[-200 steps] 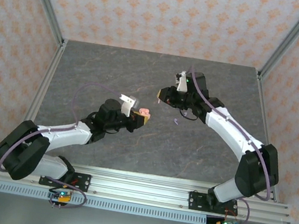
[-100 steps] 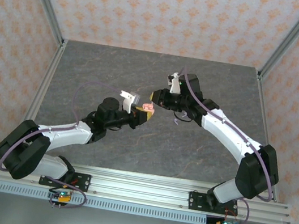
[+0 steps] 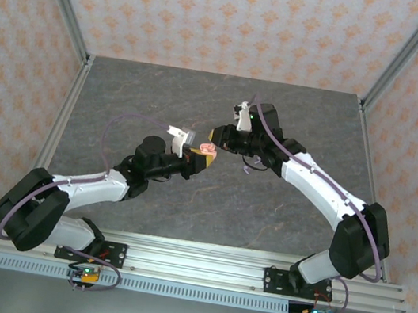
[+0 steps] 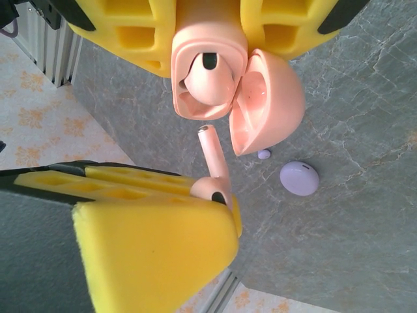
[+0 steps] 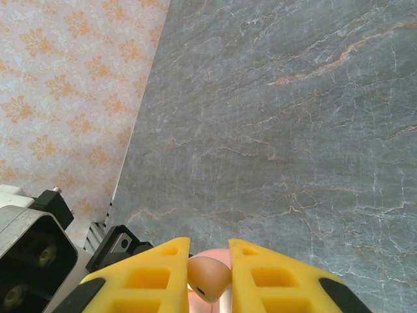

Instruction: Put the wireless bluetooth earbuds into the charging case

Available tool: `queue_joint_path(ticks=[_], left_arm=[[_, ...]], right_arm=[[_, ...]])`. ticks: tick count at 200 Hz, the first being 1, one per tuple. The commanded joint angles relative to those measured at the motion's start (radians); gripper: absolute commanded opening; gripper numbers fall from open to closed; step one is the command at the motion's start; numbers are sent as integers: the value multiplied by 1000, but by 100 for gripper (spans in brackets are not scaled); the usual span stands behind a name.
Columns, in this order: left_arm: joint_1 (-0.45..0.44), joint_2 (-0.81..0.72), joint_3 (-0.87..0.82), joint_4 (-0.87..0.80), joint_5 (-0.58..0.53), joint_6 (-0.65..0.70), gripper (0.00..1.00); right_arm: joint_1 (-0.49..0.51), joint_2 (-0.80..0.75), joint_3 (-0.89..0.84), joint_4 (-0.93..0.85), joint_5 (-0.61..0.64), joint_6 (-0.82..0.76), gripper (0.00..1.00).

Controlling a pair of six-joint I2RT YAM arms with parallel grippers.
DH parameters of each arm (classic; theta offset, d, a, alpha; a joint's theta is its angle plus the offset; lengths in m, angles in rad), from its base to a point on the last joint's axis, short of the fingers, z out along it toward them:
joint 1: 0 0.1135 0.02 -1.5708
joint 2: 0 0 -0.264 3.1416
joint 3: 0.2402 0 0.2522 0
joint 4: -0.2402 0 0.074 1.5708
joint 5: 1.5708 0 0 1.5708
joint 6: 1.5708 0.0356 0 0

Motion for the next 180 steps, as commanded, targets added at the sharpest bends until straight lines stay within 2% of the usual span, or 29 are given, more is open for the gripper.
queue_joint_path(ticks=[1, 118, 180], left_arm=[[-13, -34, 19, 25, -18, -13, 8], [-12, -51, 31, -22, -70, -21, 8], [-12, -54, 33, -7, -58, -20, 8]], right_arm=[[10, -33, 16, -7, 10, -28, 20], [26, -45, -2, -25, -3, -38, 20], [34, -43, -12, -44, -16, -51, 20]])
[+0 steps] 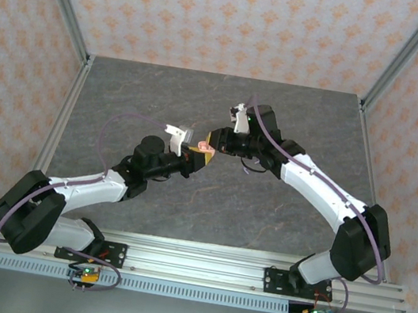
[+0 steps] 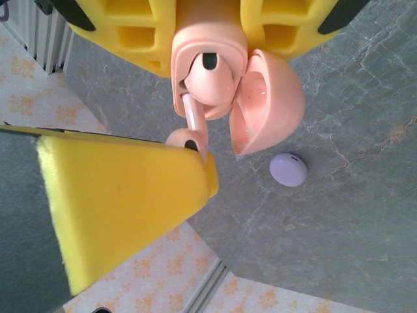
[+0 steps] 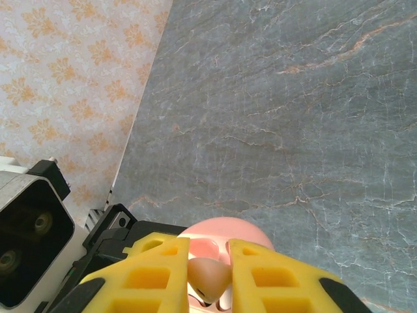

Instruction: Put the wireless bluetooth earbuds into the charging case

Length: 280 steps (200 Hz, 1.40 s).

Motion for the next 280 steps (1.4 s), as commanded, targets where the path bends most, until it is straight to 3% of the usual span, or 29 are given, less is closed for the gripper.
queue_joint_path(ticks=[1, 40, 108, 152, 241, 280], left_arm=[[-12, -29, 32, 12, -7, -11, 8], [-12, -36, 37, 17, 15, 3, 8], [-18, -65, 53, -45, 19, 68, 8], [-29, -69, 60, -70, 20, 101, 8], [-93, -103, 54, -127, -28, 278, 7], [-101, -127, 34, -123, -69, 302, 7]], right_arm=[[9, -31, -12, -21, -12, -25, 20], [15, -27, -8, -35, -17, -30, 20], [18, -48, 5, -72, -18, -55, 33], [18, -59, 17, -96, -18, -71, 36], [20, -132, 39, -161, 5, -107, 54], [21, -173, 62, -239, 54, -151, 55]])
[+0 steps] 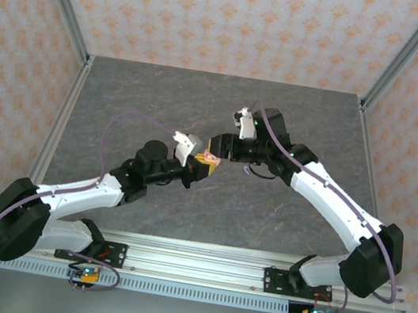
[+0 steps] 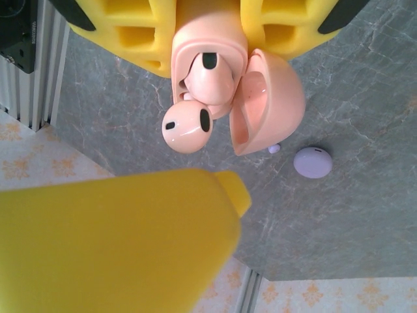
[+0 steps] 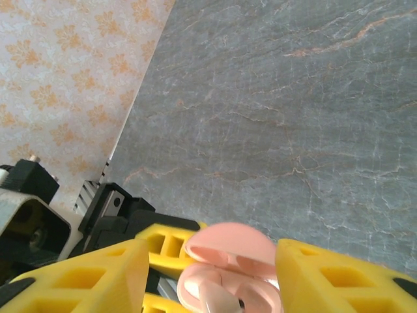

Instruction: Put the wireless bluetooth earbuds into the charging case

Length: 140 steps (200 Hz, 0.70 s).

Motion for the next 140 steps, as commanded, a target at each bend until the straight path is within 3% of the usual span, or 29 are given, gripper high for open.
queue_joint_path(ticks=[1, 140], left_arm=[[-9, -40, 13, 1, -50, 52, 7], [-15, -70, 8, 7, -27, 70, 7]], right_arm=[[7, -48, 52, -69, 44, -51, 54], [25, -13, 97, -168, 70, -103, 47]])
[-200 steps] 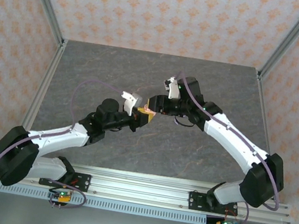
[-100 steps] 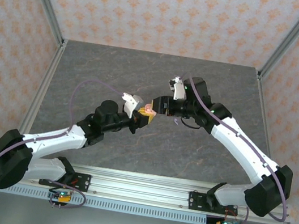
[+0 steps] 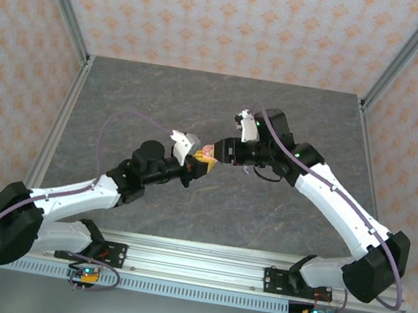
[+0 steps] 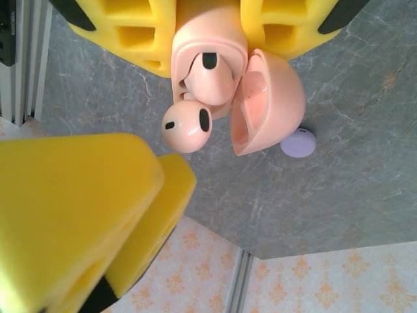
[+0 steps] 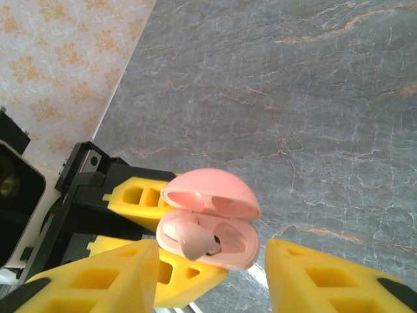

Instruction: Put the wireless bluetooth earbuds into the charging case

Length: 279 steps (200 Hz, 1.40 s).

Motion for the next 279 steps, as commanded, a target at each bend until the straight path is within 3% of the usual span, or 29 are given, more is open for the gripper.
queue_joint_path(ticks=[1, 246, 279], left_arm=[[-8, -30, 8, 14, 10, 19, 7], [-22, -4, 47, -57, 13, 40, 7], [-24, -10, 49, -78, 14, 57, 7]], right_arm=[[6, 14, 39, -20, 31, -19, 47], [9, 54, 77, -51, 43, -14, 44], [9, 28, 60, -32, 128, 16, 43]])
